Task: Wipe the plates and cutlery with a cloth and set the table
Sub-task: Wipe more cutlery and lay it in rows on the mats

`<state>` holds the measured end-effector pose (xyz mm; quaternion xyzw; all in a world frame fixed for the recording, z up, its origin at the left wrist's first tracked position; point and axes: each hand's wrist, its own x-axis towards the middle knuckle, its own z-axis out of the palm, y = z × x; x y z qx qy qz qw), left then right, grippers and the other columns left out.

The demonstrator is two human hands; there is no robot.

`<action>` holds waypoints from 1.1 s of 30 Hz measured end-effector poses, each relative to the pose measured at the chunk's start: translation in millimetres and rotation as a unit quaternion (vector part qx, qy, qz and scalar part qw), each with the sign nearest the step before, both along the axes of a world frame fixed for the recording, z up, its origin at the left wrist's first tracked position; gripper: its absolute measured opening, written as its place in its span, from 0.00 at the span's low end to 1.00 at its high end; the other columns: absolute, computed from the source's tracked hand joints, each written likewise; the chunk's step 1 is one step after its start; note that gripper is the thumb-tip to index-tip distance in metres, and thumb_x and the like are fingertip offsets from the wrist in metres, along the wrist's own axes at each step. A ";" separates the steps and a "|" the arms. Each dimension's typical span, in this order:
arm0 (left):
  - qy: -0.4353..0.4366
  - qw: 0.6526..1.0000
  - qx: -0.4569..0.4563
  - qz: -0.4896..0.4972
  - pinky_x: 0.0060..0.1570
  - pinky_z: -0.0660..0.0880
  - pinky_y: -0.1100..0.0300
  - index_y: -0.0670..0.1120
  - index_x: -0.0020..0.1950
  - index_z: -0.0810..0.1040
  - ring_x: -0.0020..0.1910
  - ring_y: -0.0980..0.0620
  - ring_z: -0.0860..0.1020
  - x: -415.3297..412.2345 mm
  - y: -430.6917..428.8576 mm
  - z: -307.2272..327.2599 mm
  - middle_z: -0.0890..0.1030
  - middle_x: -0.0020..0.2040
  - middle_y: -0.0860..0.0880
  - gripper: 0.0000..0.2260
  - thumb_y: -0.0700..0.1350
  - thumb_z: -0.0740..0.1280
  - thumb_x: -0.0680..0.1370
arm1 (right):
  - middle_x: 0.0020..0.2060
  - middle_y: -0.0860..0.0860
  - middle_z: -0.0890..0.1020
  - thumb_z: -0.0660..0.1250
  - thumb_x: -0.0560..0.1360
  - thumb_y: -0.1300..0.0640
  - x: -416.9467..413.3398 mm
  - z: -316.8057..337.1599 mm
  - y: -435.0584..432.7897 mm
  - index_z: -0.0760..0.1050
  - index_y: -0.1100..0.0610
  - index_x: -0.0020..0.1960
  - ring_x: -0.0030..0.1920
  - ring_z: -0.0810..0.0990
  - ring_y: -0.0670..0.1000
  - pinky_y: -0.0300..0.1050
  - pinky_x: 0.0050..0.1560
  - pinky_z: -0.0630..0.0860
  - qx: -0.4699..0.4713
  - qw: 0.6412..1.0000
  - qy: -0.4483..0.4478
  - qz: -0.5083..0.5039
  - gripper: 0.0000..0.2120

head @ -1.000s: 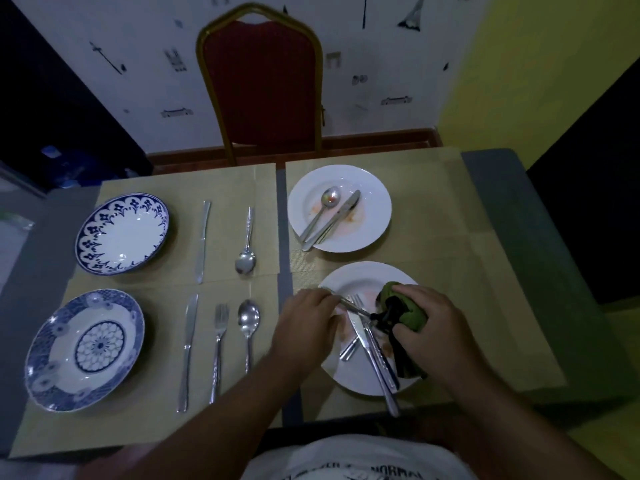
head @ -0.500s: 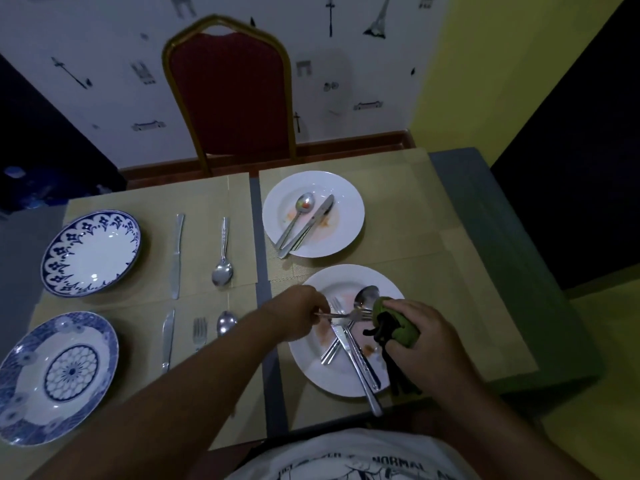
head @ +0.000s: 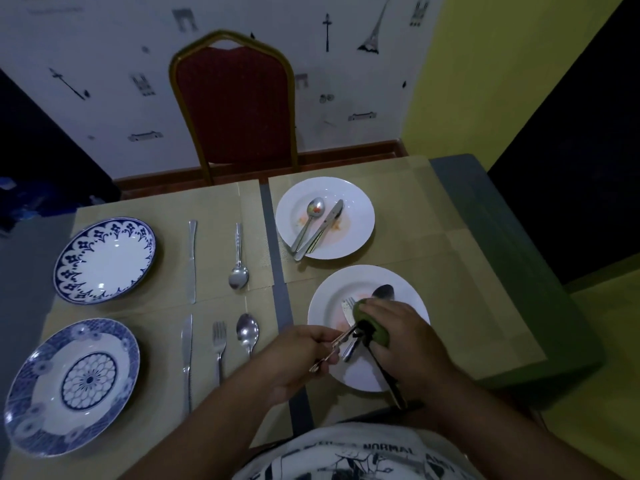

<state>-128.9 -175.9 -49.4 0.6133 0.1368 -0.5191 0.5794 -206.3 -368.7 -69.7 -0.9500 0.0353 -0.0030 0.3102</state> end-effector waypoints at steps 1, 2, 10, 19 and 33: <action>0.012 1.000 -0.001 0.017 0.34 0.72 0.65 0.38 0.57 0.83 0.37 0.54 0.77 -2.6 3.6 -1.5 0.80 0.43 0.44 0.16 0.27 0.58 0.78 | 0.65 0.45 0.77 0.69 0.67 0.59 -0.8 -0.8 2.3 0.75 0.49 0.67 0.65 0.72 0.48 0.47 0.65 0.71 -0.005 1.000 0.006 -0.004 0.29; 0.025 0.999 -0.006 0.032 0.34 0.72 0.66 0.37 0.57 0.83 0.37 0.54 0.77 -5.2 5.4 -1.2 0.80 0.43 0.43 0.16 0.27 0.58 0.78 | 0.65 0.45 0.77 0.69 0.66 0.59 -4.1 -0.5 6.4 0.74 0.50 0.68 0.66 0.72 0.48 0.47 0.66 0.70 -0.013 1.000 0.007 0.007 0.29; 0.014 1.000 -0.017 0.015 0.36 0.72 0.63 0.38 0.56 0.83 0.38 0.52 0.76 -20.3 19.5 -2.5 0.80 0.41 0.43 0.13 0.30 0.60 0.80 | 0.64 0.44 0.77 0.74 0.68 0.56 4.6 -6.9 -11.5 0.75 0.49 0.67 0.66 0.72 0.48 0.47 0.66 0.71 -0.070 0.997 0.023 -0.021 0.28; -0.073 0.996 0.044 -0.006 0.40 0.67 0.59 0.46 0.61 0.79 0.44 0.50 0.74 -14.0 2.0 6.2 0.85 0.50 0.47 0.11 0.42 0.58 0.84 | 0.64 0.41 0.74 0.74 0.67 0.60 -0.9 24.7 -6.0 0.72 0.48 0.70 0.66 0.69 0.43 0.40 0.64 0.68 0.011 0.996 -0.008 -0.093 0.32; -0.122 0.992 0.031 -0.026 0.32 0.73 0.63 0.43 0.57 0.82 0.34 0.56 0.79 -24.1 4.8 7.3 0.84 0.45 0.46 0.12 0.36 0.60 0.83 | 0.61 0.42 0.78 0.71 0.66 0.60 15.3 11.0 -14.2 0.76 0.48 0.65 0.63 0.73 0.46 0.45 0.62 0.73 -0.012 0.999 -0.022 -0.034 0.28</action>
